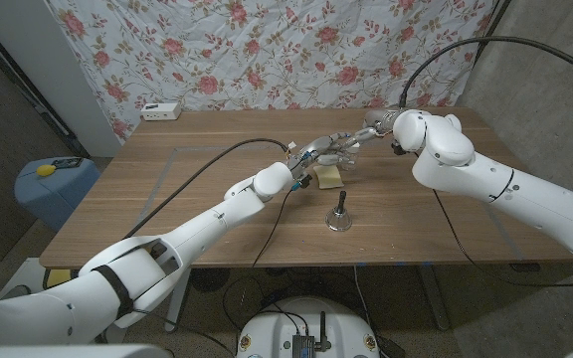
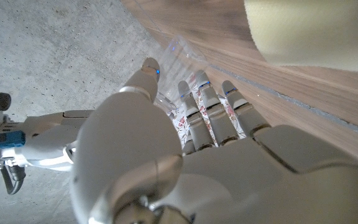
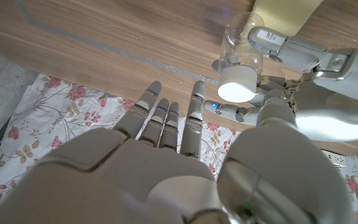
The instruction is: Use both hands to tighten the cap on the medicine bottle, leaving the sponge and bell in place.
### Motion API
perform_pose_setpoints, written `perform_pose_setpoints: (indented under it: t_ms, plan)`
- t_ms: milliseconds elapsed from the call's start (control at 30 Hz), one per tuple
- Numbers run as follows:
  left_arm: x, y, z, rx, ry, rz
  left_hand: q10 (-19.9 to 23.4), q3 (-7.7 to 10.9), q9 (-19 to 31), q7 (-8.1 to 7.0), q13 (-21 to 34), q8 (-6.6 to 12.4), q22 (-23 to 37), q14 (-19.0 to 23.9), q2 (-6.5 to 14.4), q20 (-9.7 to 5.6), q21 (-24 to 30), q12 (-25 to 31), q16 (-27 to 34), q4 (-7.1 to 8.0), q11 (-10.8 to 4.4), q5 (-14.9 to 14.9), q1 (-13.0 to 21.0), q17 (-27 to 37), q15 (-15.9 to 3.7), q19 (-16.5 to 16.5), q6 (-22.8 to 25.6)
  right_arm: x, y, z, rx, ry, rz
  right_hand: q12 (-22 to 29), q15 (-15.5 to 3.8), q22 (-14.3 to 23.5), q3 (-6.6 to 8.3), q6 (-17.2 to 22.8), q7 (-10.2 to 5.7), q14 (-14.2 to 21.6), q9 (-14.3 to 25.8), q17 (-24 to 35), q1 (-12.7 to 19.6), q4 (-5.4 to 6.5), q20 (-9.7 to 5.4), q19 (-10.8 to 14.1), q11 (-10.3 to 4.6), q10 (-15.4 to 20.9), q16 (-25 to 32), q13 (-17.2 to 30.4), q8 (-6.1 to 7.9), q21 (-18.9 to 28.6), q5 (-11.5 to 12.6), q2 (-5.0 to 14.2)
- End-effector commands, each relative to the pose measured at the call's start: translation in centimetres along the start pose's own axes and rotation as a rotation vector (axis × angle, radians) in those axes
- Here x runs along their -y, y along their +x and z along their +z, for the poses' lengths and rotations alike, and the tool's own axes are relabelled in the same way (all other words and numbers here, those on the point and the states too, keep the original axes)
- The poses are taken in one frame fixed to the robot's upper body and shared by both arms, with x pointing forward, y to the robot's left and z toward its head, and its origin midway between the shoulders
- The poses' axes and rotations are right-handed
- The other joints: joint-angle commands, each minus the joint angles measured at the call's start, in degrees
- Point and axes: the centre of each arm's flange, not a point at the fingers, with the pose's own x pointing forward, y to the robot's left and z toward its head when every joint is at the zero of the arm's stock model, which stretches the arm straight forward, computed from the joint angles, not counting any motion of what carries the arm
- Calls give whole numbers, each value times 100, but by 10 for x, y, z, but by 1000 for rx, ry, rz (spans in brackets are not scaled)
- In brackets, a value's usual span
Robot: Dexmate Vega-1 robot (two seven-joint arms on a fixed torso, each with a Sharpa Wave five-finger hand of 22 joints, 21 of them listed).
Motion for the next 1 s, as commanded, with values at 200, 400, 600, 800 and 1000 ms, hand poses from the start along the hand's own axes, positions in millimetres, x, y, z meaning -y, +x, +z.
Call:
perform_pose_setpoints:
  t_ms: [200,400,600,800,1000]
  plan:
    - [-1,-1,0,2,2,15,32,57,24,-1,16,-4,10,-61,21,-21,18,30,-9,-8,-26,40,31,1,-208,-51,8,7,-2,-9,55,40,55,14,39,11,113,-458,-136,-133,-9,5,280,-144,47,-82,24,-245,-8,27,-20,15,-32,15]
    - [-1,-1,0,1,1,19,18,62,24,13,17,3,11,-99,-1,-30,12,27,-19,-23,-10,39,44,-1,-231,-80,22,9,-1,-9,66,38,61,54,115,8,179,-593,-160,-202,-20,5,439,-187,235,-23,70,-257,-3,35,18,48,-31,28]
    - [-1,0,-2,1,-22,14,-48,102,22,24,20,0,27,-221,-19,718,135,25,-7,-18,-9,38,54,9,-275,266,14,11,-1,-9,69,38,60,67,170,1,245,-752,-257,-310,-33,3,615,-218,421,5,93,-308,-10,42,27,53,-30,24]
    - [-2,1,-3,7,-31,10,-108,101,21,42,21,-1,36,-313,-6,932,193,14,-7,-12,0,37,59,26,-256,476,9,13,-1,-11,73,39,48,83,249,-2,288,-876,-309,-325,-41,0,735,-229,530,46,76,-317,5,46,28,62,-29,13]
    - [-3,2,-4,14,-44,9,-148,92,21,92,21,-7,47,-370,20,980,263,12,12,-27,33,36,106,41,-234,713,-8,14,1,-11,84,36,44,99,247,-5,333,-963,-396,-319,-51,-2,860,-243,555,139,40,-310,21,48,35,88,-25,6]
